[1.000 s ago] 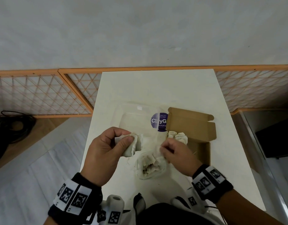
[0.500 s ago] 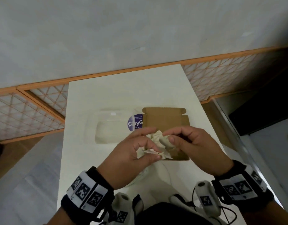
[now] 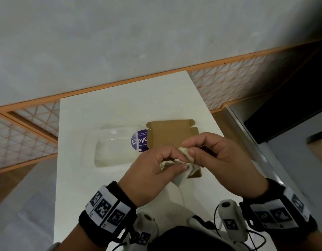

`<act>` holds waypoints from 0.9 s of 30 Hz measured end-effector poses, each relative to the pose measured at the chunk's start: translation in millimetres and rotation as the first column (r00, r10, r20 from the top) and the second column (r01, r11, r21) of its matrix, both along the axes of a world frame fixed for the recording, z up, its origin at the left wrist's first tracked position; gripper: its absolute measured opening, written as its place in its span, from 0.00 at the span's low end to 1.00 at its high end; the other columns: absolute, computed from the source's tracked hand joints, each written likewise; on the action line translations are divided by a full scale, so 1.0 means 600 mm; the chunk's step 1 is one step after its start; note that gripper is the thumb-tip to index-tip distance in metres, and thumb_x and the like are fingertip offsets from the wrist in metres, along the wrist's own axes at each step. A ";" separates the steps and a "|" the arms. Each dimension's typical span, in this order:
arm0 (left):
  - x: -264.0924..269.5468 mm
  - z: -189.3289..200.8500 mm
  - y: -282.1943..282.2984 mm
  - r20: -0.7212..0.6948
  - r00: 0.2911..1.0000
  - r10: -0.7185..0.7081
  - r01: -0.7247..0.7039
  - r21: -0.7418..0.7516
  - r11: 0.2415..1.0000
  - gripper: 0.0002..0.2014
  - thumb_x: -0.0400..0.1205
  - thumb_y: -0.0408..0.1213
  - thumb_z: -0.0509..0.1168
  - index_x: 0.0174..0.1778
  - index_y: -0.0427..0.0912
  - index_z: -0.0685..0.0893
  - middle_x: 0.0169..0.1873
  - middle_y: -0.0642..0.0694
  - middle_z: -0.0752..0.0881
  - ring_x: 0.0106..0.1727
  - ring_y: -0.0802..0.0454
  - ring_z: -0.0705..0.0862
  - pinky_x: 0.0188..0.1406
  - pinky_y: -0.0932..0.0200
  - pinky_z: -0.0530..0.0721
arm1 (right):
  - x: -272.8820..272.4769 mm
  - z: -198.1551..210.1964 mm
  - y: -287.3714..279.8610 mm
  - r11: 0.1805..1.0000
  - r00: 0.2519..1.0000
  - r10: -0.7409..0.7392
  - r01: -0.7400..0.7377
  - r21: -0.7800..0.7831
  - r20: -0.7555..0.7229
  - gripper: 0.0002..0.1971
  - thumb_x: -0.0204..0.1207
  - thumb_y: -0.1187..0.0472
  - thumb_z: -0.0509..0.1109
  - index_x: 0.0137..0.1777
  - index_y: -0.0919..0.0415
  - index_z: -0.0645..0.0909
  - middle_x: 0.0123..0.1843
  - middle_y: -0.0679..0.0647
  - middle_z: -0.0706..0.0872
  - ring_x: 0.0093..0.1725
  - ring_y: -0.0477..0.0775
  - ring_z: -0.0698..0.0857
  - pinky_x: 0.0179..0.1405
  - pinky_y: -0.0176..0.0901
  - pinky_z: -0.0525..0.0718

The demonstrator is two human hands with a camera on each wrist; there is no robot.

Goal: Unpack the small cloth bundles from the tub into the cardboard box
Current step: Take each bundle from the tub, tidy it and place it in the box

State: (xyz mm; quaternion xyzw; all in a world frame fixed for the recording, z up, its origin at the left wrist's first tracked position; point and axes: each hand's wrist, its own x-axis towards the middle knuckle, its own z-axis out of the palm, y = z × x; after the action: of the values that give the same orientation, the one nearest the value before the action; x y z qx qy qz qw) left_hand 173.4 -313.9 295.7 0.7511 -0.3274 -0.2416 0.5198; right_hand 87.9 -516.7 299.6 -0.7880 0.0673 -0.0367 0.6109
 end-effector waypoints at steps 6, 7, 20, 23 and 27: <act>-0.004 0.011 0.007 0.008 1.000 -0.009 0.009 -0.002 1.000 0.06 0.83 0.39 0.75 0.46 0.57 0.89 0.45 0.61 0.91 0.50 0.58 0.89 0.51 0.69 0.81 | 0.014 0.001 -0.012 1.000 0.998 -0.029 0.028 0.013 0.060 0.08 0.84 0.67 0.73 0.55 0.54 0.90 0.42 0.45 0.91 0.40 0.42 0.87 0.44 0.34 0.84; -0.005 0.013 0.008 0.004 1.000 -0.019 0.019 -0.005 1.000 0.06 0.83 0.39 0.75 0.47 0.57 0.89 0.46 0.61 0.91 0.51 0.58 0.89 0.52 0.69 0.81 | 0.017 0.002 -0.013 0.999 0.997 -0.032 0.031 0.007 0.070 0.08 0.84 0.67 0.73 0.56 0.54 0.90 0.43 0.47 0.92 0.40 0.43 0.88 0.45 0.34 0.85; -0.019 0.026 0.015 0.029 0.996 -0.083 0.085 -0.054 0.995 0.03 0.83 0.42 0.74 0.50 0.56 0.90 0.51 0.58 0.92 0.58 0.52 0.90 0.58 0.60 0.84 | 0.077 -0.005 -0.041 0.984 0.987 -0.123 0.109 0.138 0.100 0.07 0.85 0.73 0.70 0.56 0.65 0.88 0.38 0.50 0.90 0.37 0.51 0.85 0.40 0.40 0.87; -0.023 0.035 0.017 0.058 0.994 -0.092 0.097 -0.092 0.991 0.03 0.83 0.38 0.75 0.51 0.51 0.91 0.51 0.58 0.92 0.58 0.52 0.90 0.58 0.64 0.83 | 0.088 -0.033 -0.053 0.983 0.989 -0.149 0.148 0.107 0.002 0.06 0.85 0.72 0.71 0.56 0.63 0.88 0.38 0.56 0.90 0.38 0.53 0.86 0.42 0.43 0.89; -0.022 0.042 0.021 0.045 0.997 -0.060 0.065 -0.107 0.992 0.03 0.83 0.39 0.74 0.50 0.50 0.91 0.50 0.57 0.92 0.56 0.52 0.90 0.56 0.64 0.84 | 0.078 -0.058 -0.065 0.971 0.967 -0.182 0.147 -0.191 -0.177 0.07 0.85 0.58 0.74 0.60 0.48 0.89 0.53 0.45 0.93 0.48 0.43 0.91 0.53 0.43 0.90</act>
State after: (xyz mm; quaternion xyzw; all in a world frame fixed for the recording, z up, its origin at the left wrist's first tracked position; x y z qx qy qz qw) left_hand 160.3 -301.6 320.7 0.7160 -0.3743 -0.2237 0.5451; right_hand 134.6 -555.5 264.5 -0.8303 0.1882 -0.0165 0.5243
